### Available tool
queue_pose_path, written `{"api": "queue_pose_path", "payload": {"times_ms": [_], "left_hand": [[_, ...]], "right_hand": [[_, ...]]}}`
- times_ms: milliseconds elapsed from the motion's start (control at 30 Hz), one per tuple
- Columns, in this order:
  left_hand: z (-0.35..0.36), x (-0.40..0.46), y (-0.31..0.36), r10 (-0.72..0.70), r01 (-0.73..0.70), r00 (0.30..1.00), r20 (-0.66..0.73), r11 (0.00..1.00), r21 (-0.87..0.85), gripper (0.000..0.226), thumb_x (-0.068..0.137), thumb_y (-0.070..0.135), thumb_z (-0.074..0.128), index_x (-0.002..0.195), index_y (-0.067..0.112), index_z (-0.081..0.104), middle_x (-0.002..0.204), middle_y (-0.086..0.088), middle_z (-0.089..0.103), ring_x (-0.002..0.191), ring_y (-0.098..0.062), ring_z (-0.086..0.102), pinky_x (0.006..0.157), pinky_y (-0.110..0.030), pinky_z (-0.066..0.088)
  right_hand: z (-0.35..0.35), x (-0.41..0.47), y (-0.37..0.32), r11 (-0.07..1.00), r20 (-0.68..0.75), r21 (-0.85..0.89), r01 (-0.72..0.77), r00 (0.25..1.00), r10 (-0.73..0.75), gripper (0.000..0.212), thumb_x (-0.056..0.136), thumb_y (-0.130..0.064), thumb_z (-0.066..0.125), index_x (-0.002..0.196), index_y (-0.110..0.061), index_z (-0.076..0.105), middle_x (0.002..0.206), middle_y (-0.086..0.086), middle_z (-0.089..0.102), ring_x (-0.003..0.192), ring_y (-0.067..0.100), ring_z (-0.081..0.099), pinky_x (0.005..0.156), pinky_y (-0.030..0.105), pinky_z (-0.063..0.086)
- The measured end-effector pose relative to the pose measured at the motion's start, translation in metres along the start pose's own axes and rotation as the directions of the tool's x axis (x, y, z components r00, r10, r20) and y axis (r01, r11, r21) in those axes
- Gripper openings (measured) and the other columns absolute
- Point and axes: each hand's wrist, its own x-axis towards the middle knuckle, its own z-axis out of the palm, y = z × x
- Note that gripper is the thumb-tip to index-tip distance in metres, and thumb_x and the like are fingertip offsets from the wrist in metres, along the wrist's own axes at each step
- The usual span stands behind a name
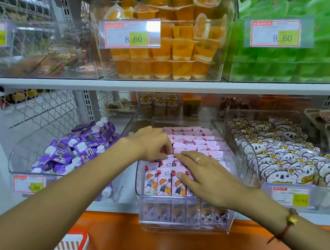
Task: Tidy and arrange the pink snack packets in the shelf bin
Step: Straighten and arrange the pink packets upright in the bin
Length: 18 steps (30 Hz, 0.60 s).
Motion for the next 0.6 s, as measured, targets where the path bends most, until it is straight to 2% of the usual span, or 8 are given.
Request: {"api": "queue_pose_path", "payload": {"times_ms": [167,233,300,333,400,467,533,600], "left_hand": [[0.002,-0.001,0.003,-0.051,0.049,0.997,-0.053,0.998,-0.047,0.011,0.091,0.03,0.059,0.098,0.027,0.068,0.097,0.01,0.066,0.101,-0.014,0.055,0.085,-0.029,0.036],[0.0,-0.004,0.003,-0.09,0.081,0.988,-0.124,0.994,-0.076,0.008,0.093,0.028,0.058,0.095,0.027,0.065,0.1,0.009,0.064,0.101,-0.015,0.05,0.082,-0.03,0.033],[-0.005,-0.009,0.002,-0.178,0.137,0.958,-0.224,0.972,-0.189,0.006,0.094,0.024,0.055,0.095,0.025,0.061,0.1,0.007,0.064,0.101,-0.017,0.053,0.077,-0.029,0.034],[-0.008,-0.013,0.002,-0.249,0.168,0.932,-0.265,0.941,-0.294,0.006,0.094,0.023,0.054,0.095,0.024,0.06,0.098,0.006,0.065,0.1,-0.017,0.056,0.076,-0.029,0.038],[-0.015,-0.02,0.002,-0.403,0.181,0.862,-0.309,0.813,-0.554,0.004,0.095,0.022,0.054,0.096,0.023,0.058,0.095,0.006,0.068,0.097,-0.018,0.063,0.082,-0.034,0.048],[-0.018,-0.027,0.007,-0.522,0.101,0.777,-0.352,0.655,-0.748,0.003,0.094,0.02,0.056,0.094,0.023,0.057,0.095,0.004,0.069,0.095,-0.017,0.065,0.089,-0.042,0.05],[-0.021,-0.035,0.017,-0.608,-0.006,0.683,-0.404,0.549,-0.836,0.01,0.094,0.02,0.058,0.088,0.028,0.055,0.096,0.004,0.068,0.094,-0.015,0.065,0.089,-0.045,0.051],[-0.022,-0.043,0.029,-0.655,-0.109,0.617,-0.437,0.478,-0.872,0.015,0.093,0.02,0.06,0.085,0.032,0.054,0.093,0.007,0.068,0.091,-0.012,0.065,0.086,-0.047,0.053]], "right_hand": [[-0.002,0.002,0.001,1.0,-0.017,0.005,-0.003,1.0,0.003,0.05,0.101,-0.045,0.032,0.146,-0.023,0.033,0.147,-0.003,0.037,0.136,0.016,0.028,0.111,0.034,0.027],[-0.002,0.003,0.001,1.0,-0.021,0.01,0.0,1.0,0.0,0.048,0.101,-0.044,0.033,0.144,-0.023,0.036,0.144,-0.004,0.04,0.133,0.015,0.031,0.108,0.034,0.029],[-0.003,0.004,0.002,1.0,-0.028,0.025,0.002,1.0,-0.001,0.046,0.101,-0.044,0.034,0.142,-0.023,0.038,0.141,-0.004,0.043,0.13,0.015,0.034,0.105,0.032,0.031],[-0.003,0.005,0.003,0.999,-0.036,0.044,0.0,0.999,0.002,0.045,0.101,-0.043,0.035,0.141,-0.023,0.04,0.14,-0.004,0.045,0.128,0.015,0.036,0.103,0.03,0.031],[-0.003,0.006,0.004,0.993,-0.058,0.113,-0.017,0.998,0.024,0.044,0.1,-0.042,0.039,0.138,-0.021,0.043,0.136,-0.002,0.05,0.125,0.016,0.04,0.096,0.026,0.032],[-0.004,0.007,0.003,0.971,-0.09,0.236,-0.051,0.993,0.074,0.046,0.098,-0.043,0.042,0.139,-0.021,0.041,0.137,-0.003,0.049,0.125,0.016,0.043,0.094,0.026,0.034],[-0.006,0.008,0.0,0.923,-0.146,0.376,-0.076,0.979,0.141,0.054,0.096,-0.048,0.044,0.143,-0.024,0.033,0.144,-0.006,0.04,0.132,0.013,0.038,0.097,0.025,0.033],[-0.011,0.01,-0.006,0.865,-0.204,0.499,-0.06,0.962,0.184,0.063,0.091,-0.056,0.044,0.146,-0.029,0.027,0.148,-0.012,0.033,0.135,0.005,0.031,0.101,0.021,0.027]]}}
